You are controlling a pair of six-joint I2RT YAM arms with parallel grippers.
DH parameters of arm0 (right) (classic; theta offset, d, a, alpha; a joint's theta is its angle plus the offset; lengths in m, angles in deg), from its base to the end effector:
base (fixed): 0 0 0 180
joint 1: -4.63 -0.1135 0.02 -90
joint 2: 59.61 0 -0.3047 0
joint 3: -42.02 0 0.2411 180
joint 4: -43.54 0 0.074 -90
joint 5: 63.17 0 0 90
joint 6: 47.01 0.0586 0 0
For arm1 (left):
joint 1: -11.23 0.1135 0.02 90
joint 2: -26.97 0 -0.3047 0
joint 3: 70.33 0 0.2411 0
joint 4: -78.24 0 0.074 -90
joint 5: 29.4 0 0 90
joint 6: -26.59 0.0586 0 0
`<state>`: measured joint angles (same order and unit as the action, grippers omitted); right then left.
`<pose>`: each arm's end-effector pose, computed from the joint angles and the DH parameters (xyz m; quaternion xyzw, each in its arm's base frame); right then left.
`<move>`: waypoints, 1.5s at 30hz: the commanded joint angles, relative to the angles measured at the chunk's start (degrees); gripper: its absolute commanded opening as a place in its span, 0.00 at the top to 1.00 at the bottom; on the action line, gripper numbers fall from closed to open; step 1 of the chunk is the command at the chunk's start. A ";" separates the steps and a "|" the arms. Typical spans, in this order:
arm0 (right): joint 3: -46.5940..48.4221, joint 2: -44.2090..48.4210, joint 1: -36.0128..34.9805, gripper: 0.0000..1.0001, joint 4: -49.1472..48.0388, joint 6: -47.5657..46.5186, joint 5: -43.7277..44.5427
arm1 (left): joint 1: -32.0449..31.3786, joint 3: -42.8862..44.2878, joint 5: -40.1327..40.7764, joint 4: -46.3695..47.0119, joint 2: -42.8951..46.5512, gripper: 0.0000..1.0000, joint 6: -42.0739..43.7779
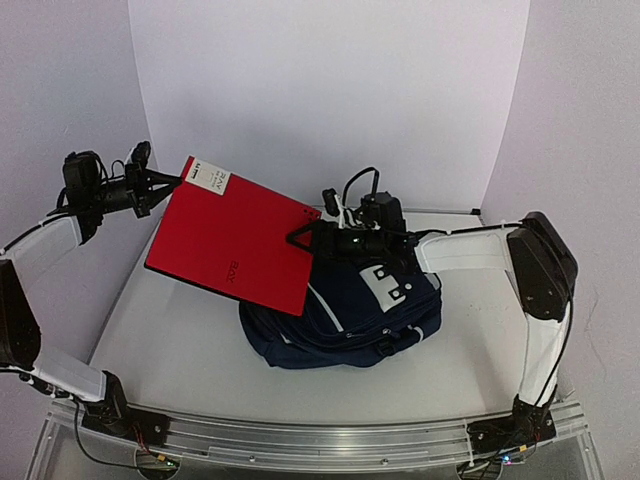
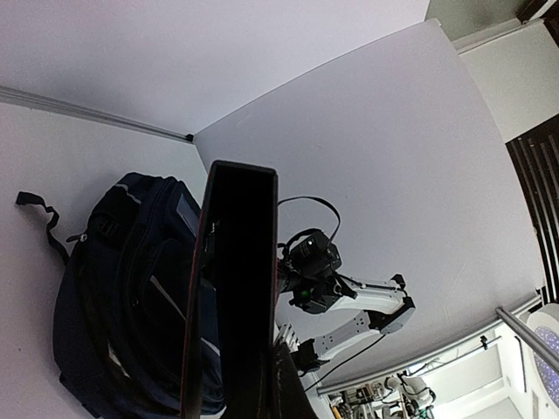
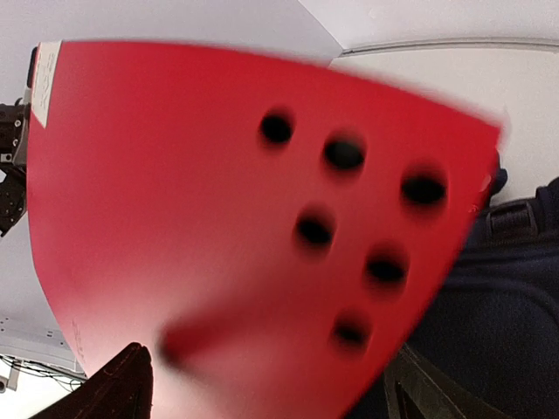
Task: Pack the student bag
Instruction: Pick up the files from the center of the board.
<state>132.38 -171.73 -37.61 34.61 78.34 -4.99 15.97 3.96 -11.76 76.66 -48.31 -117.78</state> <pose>0.3341 0.3451 0.2789 -0.2158 0.7401 0.5428 0.3332 0.2790 -0.0329 0.3999 0.0671 0.7087 -0.6214 0.3272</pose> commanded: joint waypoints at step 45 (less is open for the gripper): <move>-9.08 5.00 6.16 1.00 -40.78 28.54 -13.83 | 1.90 -3.59 11.93 -37.51 7.64 0.01 33.28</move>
<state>123.58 -171.55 -31.39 -6.18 107.82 -19.87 17.93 2.61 -4.22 43.03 -41.92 -88.95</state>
